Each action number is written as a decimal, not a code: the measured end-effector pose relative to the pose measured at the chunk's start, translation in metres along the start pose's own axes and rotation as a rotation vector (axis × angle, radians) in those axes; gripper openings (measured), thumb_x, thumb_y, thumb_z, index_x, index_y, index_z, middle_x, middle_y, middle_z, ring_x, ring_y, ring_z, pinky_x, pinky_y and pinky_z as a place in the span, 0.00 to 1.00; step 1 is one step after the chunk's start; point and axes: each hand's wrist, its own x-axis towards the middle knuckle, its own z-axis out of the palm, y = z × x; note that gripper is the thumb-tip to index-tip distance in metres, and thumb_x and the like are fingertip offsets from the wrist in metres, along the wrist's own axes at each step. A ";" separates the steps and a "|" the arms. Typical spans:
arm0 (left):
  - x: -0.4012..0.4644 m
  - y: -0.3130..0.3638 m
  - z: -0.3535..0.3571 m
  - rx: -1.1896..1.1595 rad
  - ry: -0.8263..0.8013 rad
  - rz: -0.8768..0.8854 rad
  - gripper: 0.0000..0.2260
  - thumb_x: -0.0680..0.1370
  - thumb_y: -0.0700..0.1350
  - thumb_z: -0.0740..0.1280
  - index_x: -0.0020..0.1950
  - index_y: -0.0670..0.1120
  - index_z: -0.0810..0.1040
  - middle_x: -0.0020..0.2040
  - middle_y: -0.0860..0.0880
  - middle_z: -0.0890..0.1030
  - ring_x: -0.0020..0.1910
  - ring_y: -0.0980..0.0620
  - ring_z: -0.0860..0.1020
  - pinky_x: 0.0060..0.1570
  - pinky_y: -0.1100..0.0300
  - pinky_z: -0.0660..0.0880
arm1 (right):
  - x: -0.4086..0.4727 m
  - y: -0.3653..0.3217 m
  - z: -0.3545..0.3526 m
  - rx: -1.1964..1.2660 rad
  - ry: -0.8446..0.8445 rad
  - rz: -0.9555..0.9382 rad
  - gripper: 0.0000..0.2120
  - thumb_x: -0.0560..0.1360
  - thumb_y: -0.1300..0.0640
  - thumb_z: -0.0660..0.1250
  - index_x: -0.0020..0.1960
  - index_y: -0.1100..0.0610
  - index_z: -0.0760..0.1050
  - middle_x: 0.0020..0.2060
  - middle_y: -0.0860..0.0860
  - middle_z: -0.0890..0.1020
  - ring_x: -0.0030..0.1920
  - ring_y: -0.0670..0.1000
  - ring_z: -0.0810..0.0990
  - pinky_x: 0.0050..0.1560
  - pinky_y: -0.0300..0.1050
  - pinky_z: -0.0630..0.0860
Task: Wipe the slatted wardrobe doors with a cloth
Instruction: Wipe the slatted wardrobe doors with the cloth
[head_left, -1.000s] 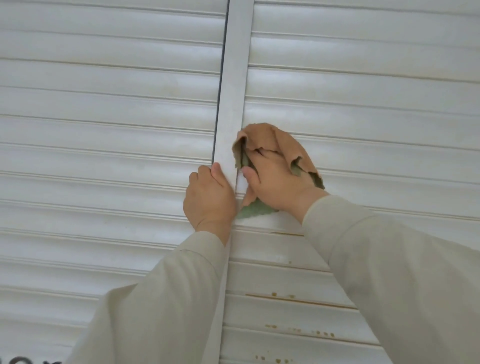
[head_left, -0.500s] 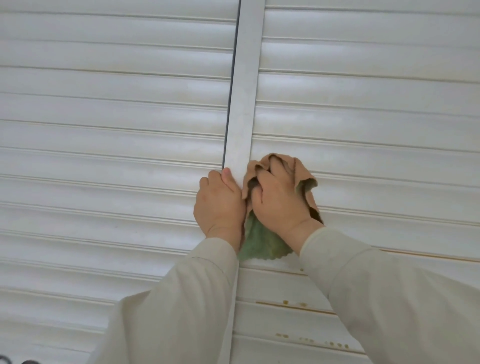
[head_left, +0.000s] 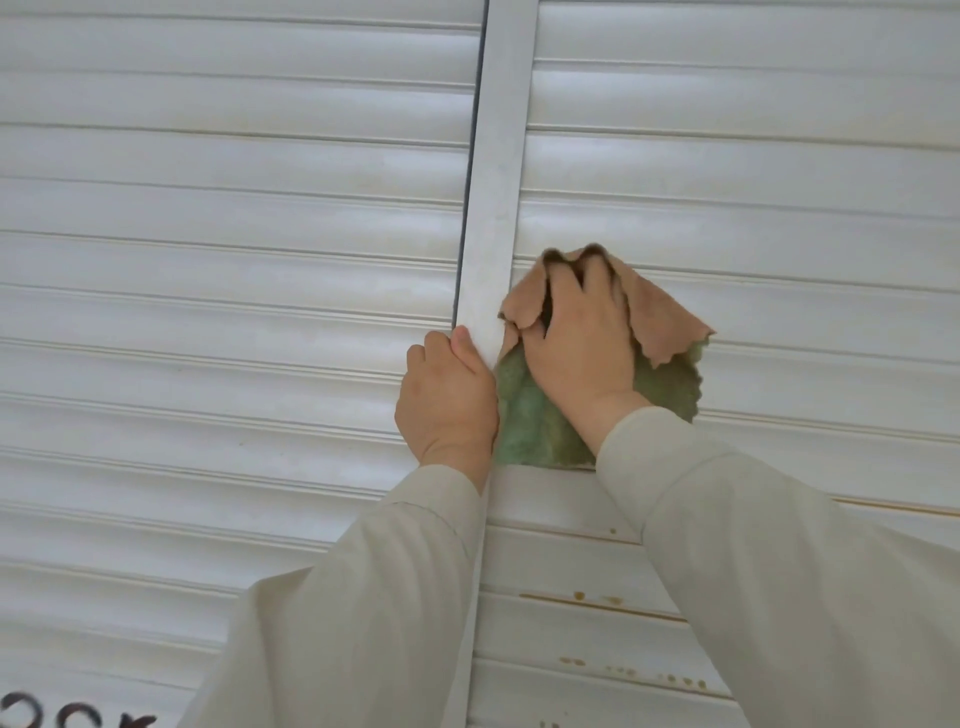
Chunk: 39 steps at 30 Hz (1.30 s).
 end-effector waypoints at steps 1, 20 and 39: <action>0.001 0.000 -0.001 0.004 -0.010 -0.003 0.20 0.85 0.55 0.48 0.56 0.44 0.74 0.54 0.45 0.76 0.49 0.38 0.76 0.42 0.52 0.64 | -0.002 -0.002 0.004 0.018 -0.011 -0.033 0.18 0.73 0.56 0.68 0.61 0.58 0.76 0.56 0.61 0.76 0.57 0.63 0.73 0.62 0.55 0.66; -0.001 -0.002 0.005 0.031 0.085 0.016 0.20 0.85 0.54 0.49 0.55 0.44 0.75 0.52 0.44 0.77 0.48 0.38 0.76 0.42 0.52 0.62 | -0.109 0.109 -0.025 -0.081 -0.003 -0.051 0.17 0.74 0.54 0.59 0.52 0.65 0.78 0.49 0.63 0.80 0.54 0.60 0.70 0.62 0.55 0.64; -0.054 0.106 0.044 0.131 -0.030 0.847 0.17 0.77 0.49 0.63 0.64 0.47 0.77 0.69 0.45 0.74 0.67 0.43 0.71 0.66 0.48 0.64 | -0.100 0.100 -0.057 0.082 -0.270 -0.108 0.17 0.73 0.54 0.59 0.54 0.63 0.80 0.51 0.58 0.80 0.54 0.60 0.76 0.60 0.55 0.72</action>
